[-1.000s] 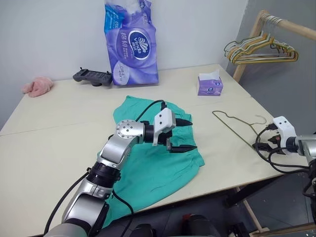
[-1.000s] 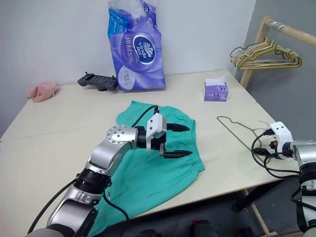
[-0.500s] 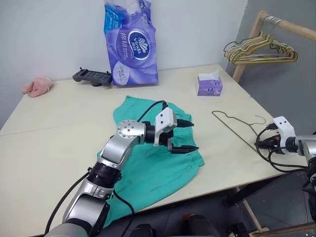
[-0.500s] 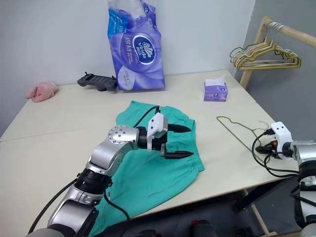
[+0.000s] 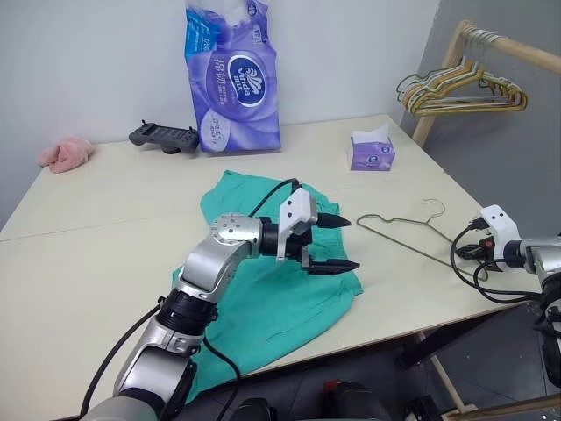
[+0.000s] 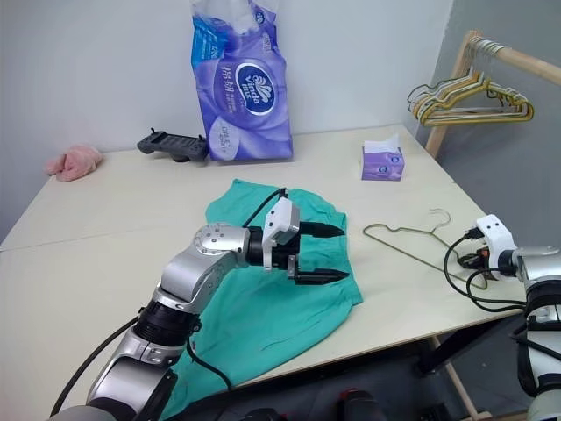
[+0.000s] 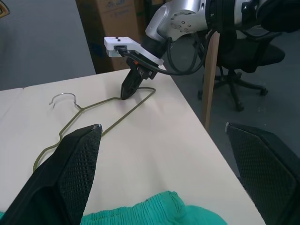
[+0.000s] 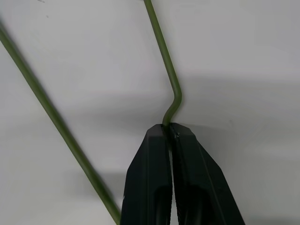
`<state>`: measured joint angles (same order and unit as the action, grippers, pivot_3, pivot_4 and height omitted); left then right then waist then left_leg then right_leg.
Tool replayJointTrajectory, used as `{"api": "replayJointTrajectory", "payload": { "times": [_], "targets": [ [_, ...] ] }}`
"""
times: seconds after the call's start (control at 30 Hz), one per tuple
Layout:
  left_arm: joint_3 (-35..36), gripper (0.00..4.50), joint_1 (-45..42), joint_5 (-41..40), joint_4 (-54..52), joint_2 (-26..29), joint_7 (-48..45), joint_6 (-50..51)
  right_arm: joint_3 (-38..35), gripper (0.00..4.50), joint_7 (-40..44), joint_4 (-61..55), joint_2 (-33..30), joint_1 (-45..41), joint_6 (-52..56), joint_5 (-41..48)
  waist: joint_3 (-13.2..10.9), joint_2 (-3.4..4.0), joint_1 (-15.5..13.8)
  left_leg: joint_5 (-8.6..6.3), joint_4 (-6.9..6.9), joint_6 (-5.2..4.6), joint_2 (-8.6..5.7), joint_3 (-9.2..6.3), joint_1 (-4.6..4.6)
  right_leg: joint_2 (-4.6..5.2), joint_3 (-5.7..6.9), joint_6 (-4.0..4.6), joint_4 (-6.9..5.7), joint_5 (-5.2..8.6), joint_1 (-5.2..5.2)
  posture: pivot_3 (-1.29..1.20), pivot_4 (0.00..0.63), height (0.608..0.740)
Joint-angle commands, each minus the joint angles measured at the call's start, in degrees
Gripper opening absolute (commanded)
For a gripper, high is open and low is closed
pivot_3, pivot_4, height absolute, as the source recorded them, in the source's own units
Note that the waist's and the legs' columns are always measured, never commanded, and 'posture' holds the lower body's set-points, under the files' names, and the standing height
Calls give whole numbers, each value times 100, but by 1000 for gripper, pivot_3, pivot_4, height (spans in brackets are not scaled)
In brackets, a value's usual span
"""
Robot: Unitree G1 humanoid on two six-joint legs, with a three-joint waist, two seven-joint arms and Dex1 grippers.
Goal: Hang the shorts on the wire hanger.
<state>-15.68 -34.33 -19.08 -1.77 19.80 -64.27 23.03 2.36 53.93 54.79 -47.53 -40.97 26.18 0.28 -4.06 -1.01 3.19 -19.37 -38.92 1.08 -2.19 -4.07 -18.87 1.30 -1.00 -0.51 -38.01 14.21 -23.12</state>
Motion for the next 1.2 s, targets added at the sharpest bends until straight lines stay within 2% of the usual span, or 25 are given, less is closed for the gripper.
{"api": "replayJointTrajectory", "payload": {
  "times": [0.03,0.67,1.07,1.2],
  "targets": [
    [71,4500,-19,-53,-247,19,51,-89,115,7,-37,41,-30,42,-154,-198,0,0,-3,0,0,0,0,0,0,0,-1,0,0,0,0,-20,49,740],
    [97,4500,-91,-62,-205,-50,274,-194,-16,7,-142,27,-182,-4,-383,-250,7,1,-88,11,-2,19,-4,6,0,3,-6,-3,-1,-2,0,-13,37,740],
    [152,4500,-111,-54,-184,-61,382,-204,-130,7,-208,-382,-300,17,-479,-167,3,8,-129,10,-2,18,-4,7,-1,3,-6,-3,-2,-2,-2,-10,46,740],
    [205,4500,-127,-73,-171,-43,443,-187,-229,7,-359,-842,-416,189,-777,-158,3,8,-139,9,-2,16,-4,5,-2,3,-4,-3,-2,-2,-2,-10,51,740]
  ]
}}
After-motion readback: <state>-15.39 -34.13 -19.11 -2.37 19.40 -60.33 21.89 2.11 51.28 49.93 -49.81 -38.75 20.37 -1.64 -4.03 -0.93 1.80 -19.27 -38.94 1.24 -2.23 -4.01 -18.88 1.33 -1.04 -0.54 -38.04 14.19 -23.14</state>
